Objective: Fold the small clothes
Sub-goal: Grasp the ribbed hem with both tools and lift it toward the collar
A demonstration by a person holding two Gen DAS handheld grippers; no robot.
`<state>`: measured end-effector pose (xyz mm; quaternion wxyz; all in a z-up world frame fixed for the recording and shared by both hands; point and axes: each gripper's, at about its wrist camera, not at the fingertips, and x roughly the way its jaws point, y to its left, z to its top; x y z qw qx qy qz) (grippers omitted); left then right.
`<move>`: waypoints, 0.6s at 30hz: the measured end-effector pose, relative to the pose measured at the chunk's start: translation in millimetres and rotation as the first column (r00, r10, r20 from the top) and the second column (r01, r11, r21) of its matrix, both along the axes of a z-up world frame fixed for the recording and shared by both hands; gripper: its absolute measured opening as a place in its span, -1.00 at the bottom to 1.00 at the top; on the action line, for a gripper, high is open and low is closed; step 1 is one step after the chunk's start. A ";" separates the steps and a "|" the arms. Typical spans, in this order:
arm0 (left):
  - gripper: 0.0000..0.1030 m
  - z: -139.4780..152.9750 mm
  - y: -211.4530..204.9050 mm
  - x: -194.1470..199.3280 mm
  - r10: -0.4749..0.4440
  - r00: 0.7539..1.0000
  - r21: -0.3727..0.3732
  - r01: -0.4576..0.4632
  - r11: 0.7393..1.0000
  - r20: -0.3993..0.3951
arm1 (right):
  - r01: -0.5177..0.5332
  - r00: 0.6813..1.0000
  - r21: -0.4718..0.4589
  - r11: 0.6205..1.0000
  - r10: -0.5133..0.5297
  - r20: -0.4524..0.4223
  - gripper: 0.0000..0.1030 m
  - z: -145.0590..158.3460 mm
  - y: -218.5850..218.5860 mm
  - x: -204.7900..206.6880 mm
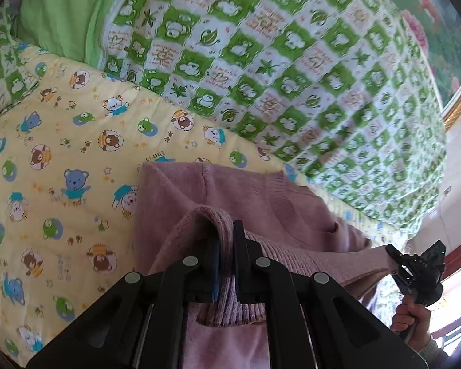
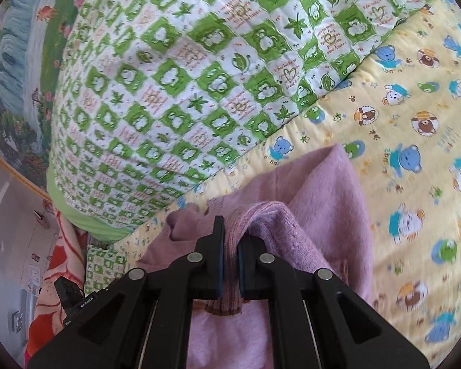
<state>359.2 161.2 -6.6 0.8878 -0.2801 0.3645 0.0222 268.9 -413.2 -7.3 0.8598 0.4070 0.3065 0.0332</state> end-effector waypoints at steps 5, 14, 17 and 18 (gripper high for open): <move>-0.90 -24.5 1.7 30.9 0.011 0.999 0.041 -0.009 0.999 -0.051 | 0.006 0.998 -0.034 0.999 -0.008 -0.064 -0.84 -19.9 -6.9 27.8; -0.83 -42.9 -5.8 56.7 0.016 0.996 0.119 -0.005 0.993 -0.093 | 0.046 0.988 -0.020 0.999 -0.048 -0.144 -0.82 -43.2 -17.4 49.5; -0.78 -39.8 -4.4 54.9 0.013 0.996 0.114 -0.002 0.994 -0.093 | 0.058 0.986 -0.006 0.998 -0.058 -0.154 -0.80 -42.5 -17.4 50.8; -0.77 -36.5 -3.4 51.3 0.014 0.997 0.108 -0.005 0.994 -0.082 | 0.059 0.985 0.001 0.998 -0.058 -0.162 -0.79 -42.2 -17.1 52.0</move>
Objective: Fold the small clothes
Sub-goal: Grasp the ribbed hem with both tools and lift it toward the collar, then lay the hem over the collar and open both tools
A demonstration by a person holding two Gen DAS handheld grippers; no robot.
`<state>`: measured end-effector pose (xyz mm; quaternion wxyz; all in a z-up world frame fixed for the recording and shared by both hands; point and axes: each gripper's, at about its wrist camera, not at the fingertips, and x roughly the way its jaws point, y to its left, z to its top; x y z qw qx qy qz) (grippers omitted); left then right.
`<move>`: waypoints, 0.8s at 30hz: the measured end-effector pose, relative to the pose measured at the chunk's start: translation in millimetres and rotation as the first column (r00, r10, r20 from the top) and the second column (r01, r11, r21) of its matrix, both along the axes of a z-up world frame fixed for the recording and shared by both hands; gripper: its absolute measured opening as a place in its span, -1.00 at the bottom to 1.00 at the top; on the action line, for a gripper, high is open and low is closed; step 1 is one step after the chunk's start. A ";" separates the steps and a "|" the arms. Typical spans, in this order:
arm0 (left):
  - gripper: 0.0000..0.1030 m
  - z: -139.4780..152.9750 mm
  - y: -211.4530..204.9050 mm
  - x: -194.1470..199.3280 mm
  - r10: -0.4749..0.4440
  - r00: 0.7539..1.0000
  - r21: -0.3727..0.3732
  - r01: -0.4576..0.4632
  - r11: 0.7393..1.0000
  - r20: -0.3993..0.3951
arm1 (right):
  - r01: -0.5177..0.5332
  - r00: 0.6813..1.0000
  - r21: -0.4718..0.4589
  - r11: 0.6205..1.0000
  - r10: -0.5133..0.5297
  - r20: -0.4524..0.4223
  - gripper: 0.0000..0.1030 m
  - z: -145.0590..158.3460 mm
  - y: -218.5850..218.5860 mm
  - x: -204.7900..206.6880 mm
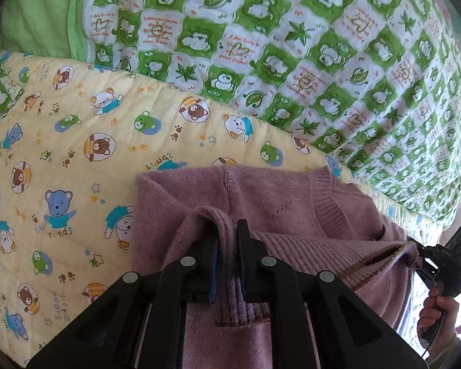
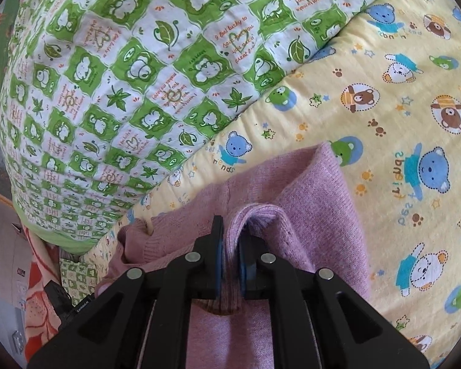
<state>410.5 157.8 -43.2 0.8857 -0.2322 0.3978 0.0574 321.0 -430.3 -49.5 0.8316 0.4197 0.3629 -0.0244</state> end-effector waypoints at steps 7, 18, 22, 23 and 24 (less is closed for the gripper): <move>-0.05 36.2 11.2 -41.9 0.082 0.994 0.054 -0.087 0.995 0.077 | 0.013 1.000 0.026 1.000 -0.013 0.020 -0.54 23.7 2.3 -17.2; -0.05 30.8 -81.7 -85.9 -0.230 0.971 0.009 0.230 0.973 0.069 | -0.115 0.976 -0.211 0.971 0.150 0.158 0.07 67.8 68.1 -60.1; -0.05 1.9 -136.2 -74.0 -0.395 0.919 0.057 0.395 0.917 -0.001 | -0.378 0.898 -0.364 0.851 0.433 0.080 -0.13 47.7 144.5 -56.4; -0.05 -3.7 -143.1 -69.1 -0.418 0.908 0.063 0.418 0.906 -0.014 | -0.424 0.878 -0.374 0.825 0.476 0.056 -0.21 40.3 155.2 -54.2; -0.05 -11.5 -149.9 -61.4 -0.435 0.900 0.082 0.436 0.896 -0.035 | -0.464 0.859 -0.374 0.803 0.510 0.031 -0.25 31.0 163.3 -50.2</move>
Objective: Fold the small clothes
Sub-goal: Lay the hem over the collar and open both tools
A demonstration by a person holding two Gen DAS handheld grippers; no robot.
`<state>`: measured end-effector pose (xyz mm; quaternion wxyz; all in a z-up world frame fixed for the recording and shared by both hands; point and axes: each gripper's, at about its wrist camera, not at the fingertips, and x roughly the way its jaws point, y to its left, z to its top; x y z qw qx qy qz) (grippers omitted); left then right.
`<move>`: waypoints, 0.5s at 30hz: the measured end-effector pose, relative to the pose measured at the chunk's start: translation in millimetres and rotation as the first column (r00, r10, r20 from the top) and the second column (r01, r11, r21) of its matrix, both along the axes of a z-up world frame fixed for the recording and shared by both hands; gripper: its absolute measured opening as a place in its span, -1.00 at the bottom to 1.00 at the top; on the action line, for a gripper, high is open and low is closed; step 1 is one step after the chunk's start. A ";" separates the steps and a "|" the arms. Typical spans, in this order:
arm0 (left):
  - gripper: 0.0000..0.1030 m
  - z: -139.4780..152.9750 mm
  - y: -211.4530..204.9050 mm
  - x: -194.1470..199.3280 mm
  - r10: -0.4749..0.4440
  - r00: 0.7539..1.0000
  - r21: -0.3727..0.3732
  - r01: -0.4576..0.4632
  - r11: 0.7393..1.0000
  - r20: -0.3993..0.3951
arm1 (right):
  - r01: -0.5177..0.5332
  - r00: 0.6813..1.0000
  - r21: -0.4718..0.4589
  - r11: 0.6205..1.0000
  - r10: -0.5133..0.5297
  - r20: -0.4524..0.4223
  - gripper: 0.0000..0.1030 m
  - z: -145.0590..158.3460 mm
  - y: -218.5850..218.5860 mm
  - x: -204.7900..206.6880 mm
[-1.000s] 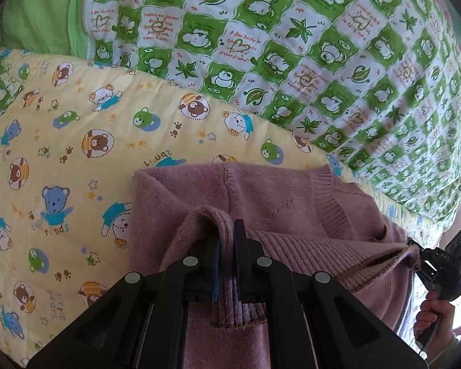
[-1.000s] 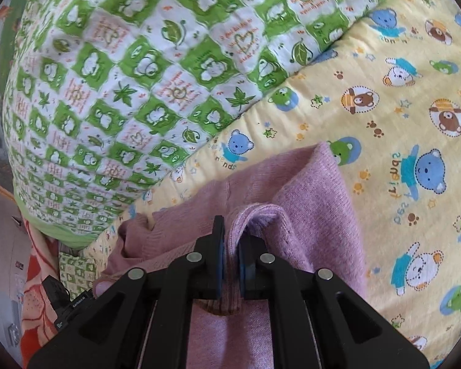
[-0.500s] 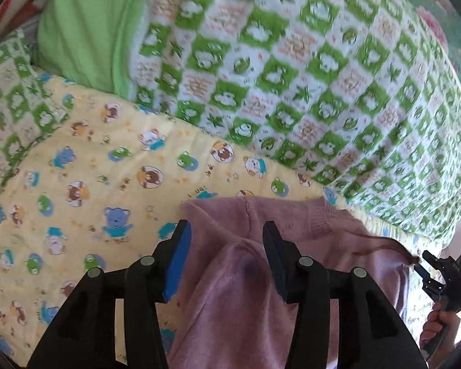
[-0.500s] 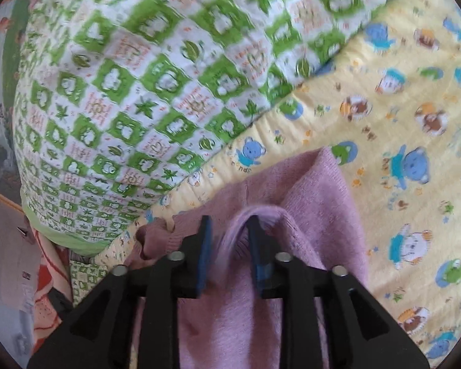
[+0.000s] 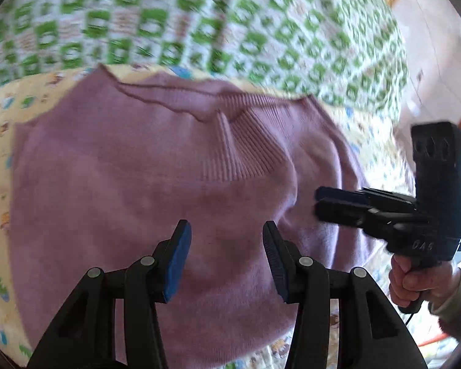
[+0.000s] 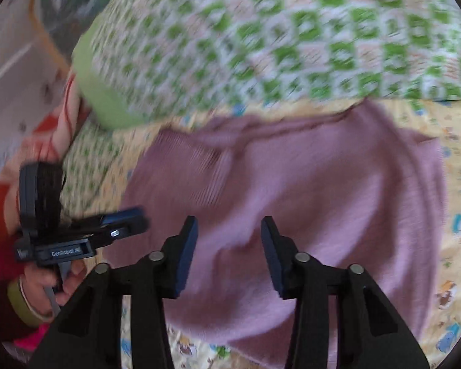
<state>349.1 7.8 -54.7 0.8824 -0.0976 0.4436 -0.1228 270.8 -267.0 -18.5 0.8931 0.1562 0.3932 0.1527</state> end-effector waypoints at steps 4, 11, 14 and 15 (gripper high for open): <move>-0.30 -22.1 0.4 39.2 0.007 1.000 0.140 -0.003 0.990 -0.031 | -0.047 0.994 -0.068 0.997 0.040 -0.103 -0.32 -39.3 3.2 33.2; -0.47 -4.7 85.6 82.8 0.284 0.955 0.229 -0.296 0.927 0.082 | 0.325 0.945 -0.010 0.946 -0.325 -0.029 -0.68 -40.4 -91.3 89.7; -0.86 -12.1 127.0 82.2 0.339 0.940 0.126 -0.342 0.931 0.049 | 0.431 0.902 0.040 0.901 -0.430 -0.039 -1.00 -44.9 -131.1 98.7; -0.85 -12.4 130.6 79.2 0.335 0.941 0.111 -0.339 0.934 0.053 | 0.431 0.902 0.033 0.902 -0.430 -0.043 -1.00 -46.9 -135.7 101.1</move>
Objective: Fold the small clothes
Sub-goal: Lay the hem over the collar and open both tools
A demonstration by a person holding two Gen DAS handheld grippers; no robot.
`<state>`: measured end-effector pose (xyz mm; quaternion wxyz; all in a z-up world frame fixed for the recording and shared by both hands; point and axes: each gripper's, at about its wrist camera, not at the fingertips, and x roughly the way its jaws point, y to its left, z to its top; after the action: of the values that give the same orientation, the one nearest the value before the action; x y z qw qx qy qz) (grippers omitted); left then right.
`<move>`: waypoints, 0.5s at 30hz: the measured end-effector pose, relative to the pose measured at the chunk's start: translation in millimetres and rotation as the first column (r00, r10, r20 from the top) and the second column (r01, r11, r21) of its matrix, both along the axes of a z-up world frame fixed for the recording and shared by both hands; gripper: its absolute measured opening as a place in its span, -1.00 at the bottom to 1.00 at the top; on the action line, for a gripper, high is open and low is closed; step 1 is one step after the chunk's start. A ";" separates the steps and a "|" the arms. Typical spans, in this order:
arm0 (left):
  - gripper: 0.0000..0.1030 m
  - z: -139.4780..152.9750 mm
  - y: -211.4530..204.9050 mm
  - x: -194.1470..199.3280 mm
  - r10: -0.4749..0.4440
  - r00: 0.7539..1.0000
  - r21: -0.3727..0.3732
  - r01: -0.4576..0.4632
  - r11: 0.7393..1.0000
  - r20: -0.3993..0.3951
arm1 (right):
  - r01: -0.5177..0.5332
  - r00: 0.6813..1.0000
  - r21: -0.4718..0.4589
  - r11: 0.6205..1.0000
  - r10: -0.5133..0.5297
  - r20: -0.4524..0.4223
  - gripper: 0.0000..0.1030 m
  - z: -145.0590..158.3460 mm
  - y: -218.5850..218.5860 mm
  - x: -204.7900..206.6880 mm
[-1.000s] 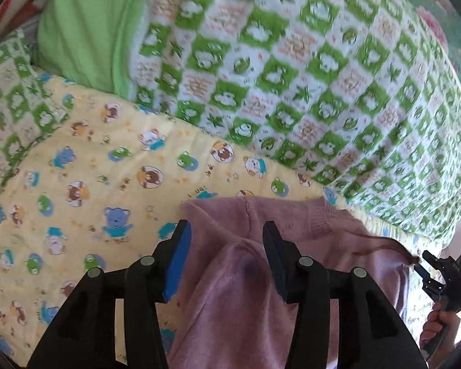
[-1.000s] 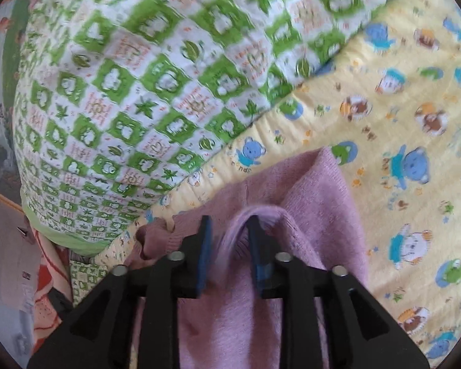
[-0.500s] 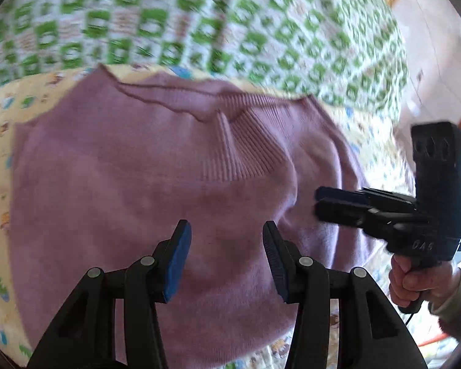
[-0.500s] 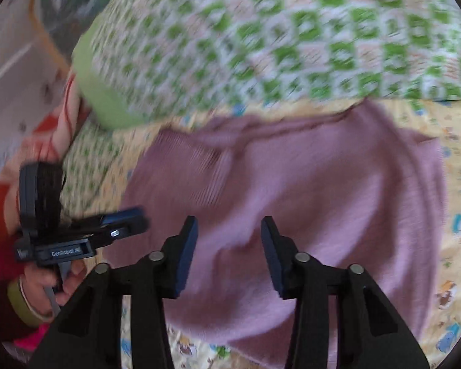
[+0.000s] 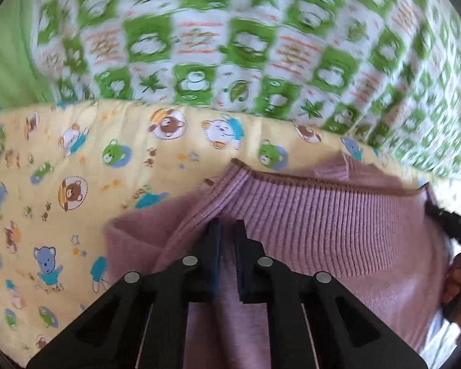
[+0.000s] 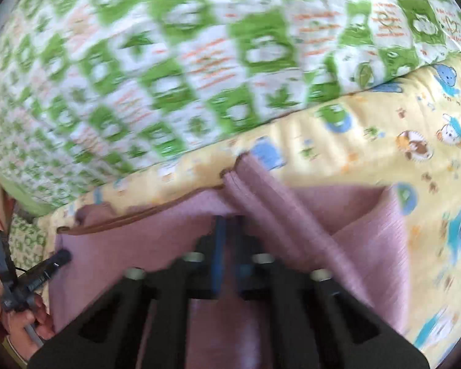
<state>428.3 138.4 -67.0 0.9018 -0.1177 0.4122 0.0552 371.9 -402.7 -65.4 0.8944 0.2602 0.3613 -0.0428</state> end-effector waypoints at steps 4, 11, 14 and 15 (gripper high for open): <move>-0.48 5.9 2.1 -20.2 0.009 1.000 0.007 -0.009 1.000 -0.002 | 0.006 1.000 0.010 1.000 -0.007 0.030 -1.00 4.9 -7.0 -11.7; -0.24 28.5 -15.8 -90.4 0.027 0.999 -0.036 -0.026 0.999 0.032 | 0.051 0.995 0.099 0.994 -0.059 0.081 -0.92 36.4 -7.5 -72.7; -0.16 27.8 -40.3 -120.2 0.000 0.999 -0.094 0.005 0.996 0.046 | -0.012 0.996 0.085 0.996 0.005 0.085 -0.92 44.0 8.0 -102.0; -0.15 23.5 -48.5 -134.6 -0.017 0.999 -0.110 0.021 0.994 0.040 | -0.037 0.997 0.081 0.996 0.030 0.077 -0.91 43.8 15.0 -109.9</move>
<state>293.7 89.9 -43.6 0.9023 -0.1645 0.3980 0.0216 262.0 -387.7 -21.6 0.8966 0.2923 0.3328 -0.0029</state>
